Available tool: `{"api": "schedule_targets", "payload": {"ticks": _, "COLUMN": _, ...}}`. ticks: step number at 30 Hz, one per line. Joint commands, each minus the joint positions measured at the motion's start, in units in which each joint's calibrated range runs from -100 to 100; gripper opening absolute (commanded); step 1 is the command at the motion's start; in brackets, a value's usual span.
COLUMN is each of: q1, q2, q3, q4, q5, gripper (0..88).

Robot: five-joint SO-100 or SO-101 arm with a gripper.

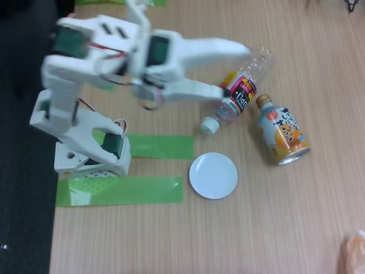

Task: Pick up the plastic bottle and stand it up on the white place

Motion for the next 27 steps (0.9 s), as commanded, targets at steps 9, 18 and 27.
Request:
{"api": "schedule_targets", "payload": {"ticks": 9, "q1": 0.59, "q2": 12.37, "q3": -2.5, "q4": 7.81, "q5": -0.5, "gripper": 37.5}}
{"api": "schedule_targets", "payload": {"ticks": 18, "q1": 4.59, "q2": 12.62, "q3": -1.23, "q4": 7.72, "q5": -0.5, "gripper": 37.2}}
{"api": "schedule_targets", "payload": {"ticks": 27, "q1": 5.85, "q2": 11.86, "q3": 0.12, "q4": 8.41, "q5": -0.5, "gripper": 37.0}}
